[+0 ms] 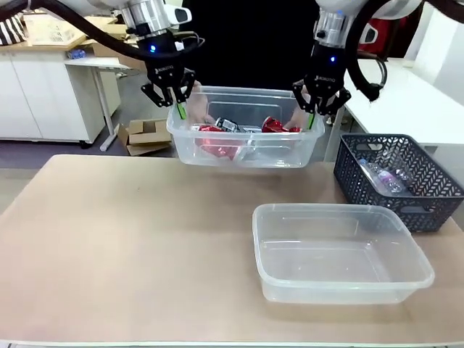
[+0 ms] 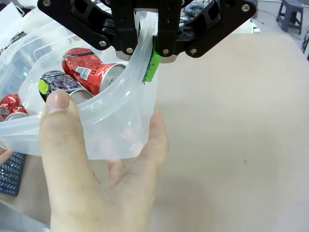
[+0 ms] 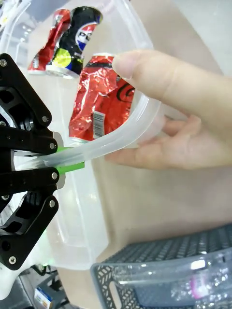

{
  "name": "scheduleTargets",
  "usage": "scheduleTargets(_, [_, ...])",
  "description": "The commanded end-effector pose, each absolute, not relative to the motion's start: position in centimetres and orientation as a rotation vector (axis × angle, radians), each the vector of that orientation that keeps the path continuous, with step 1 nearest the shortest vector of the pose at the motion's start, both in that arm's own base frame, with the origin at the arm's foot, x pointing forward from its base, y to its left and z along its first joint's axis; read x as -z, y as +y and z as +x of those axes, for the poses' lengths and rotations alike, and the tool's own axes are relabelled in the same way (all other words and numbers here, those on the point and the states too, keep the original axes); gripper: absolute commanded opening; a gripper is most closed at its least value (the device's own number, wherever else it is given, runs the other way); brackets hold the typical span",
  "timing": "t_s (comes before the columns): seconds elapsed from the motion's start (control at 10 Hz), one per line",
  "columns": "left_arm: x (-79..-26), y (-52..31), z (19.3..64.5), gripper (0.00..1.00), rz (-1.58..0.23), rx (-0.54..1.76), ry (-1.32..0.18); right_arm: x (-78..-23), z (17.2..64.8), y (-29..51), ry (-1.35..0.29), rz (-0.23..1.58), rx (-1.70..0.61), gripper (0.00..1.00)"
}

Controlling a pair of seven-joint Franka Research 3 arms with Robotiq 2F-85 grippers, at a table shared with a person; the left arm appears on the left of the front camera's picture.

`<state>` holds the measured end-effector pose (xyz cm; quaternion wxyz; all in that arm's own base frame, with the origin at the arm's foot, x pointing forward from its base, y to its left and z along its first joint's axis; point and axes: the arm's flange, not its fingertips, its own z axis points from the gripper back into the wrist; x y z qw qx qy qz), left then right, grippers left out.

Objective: Sort the waste into each basket.
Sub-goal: Offer the picked Organizing box to the human, then release the Organizing box you were holding.

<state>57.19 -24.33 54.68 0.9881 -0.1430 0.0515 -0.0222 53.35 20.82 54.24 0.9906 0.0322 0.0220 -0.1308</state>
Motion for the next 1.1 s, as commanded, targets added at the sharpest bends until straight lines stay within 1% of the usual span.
scheduleTargets(0.0, [-55.1,-25.3,56.8,0.05,-0.373,-0.008,0.109,-53.8,52.6,21.7,0.061,0.081,0.331,0.04])
scheduleTargets(0.1, [-54.7,-24.3,57.2,0.05,-0.287,0.045,0.103,-54.2,53.3,20.8,0.044,0.065,0.262,0.04])
scheduleTargets(1.0, [-54.7,-24.3,57.2,0.05,-0.287,0.045,0.103,-54.2,53.3,20.8,0.044,0.065,0.262,0.04])
